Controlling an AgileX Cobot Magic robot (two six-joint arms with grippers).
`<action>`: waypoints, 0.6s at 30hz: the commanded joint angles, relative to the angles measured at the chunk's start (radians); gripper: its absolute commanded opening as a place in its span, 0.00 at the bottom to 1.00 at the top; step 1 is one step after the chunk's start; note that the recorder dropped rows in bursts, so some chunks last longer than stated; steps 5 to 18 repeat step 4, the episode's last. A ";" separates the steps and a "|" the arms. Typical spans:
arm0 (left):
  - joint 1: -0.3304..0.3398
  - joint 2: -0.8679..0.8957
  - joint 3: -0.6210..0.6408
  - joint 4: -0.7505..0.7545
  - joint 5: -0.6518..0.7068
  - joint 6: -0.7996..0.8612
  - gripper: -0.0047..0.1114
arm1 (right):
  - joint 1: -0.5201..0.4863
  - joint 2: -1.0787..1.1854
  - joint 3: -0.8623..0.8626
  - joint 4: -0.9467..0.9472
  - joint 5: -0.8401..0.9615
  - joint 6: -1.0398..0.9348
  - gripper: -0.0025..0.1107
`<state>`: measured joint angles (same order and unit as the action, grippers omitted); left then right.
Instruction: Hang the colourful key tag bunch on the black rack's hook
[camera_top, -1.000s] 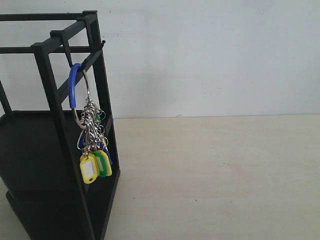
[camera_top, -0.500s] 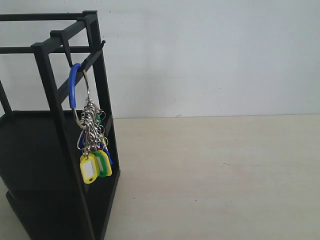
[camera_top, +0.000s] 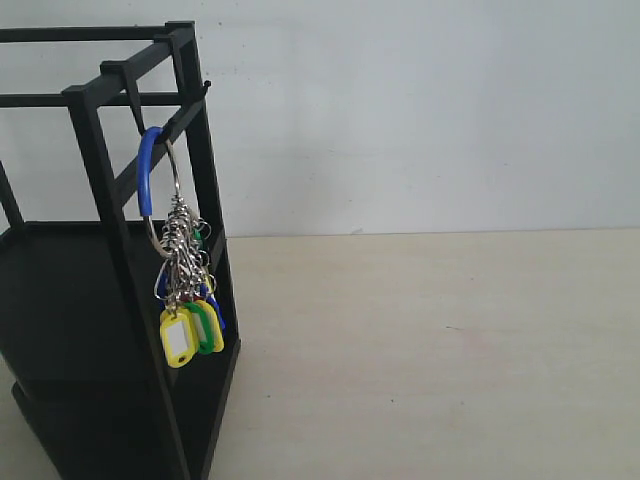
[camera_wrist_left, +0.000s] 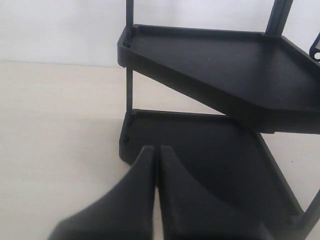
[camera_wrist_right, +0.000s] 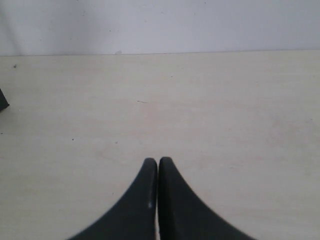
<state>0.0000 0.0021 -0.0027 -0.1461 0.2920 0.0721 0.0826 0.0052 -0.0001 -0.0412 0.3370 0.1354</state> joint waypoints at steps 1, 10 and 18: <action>-0.001 -0.002 0.003 0.005 -0.008 0.003 0.08 | -0.003 -0.005 0.000 -0.006 -0.010 -0.003 0.02; -0.001 -0.002 0.003 0.005 -0.008 0.003 0.08 | -0.003 -0.005 0.000 -0.006 -0.010 -0.003 0.02; -0.001 -0.002 0.003 0.005 -0.008 0.003 0.08 | -0.003 -0.005 0.000 -0.006 -0.010 -0.003 0.02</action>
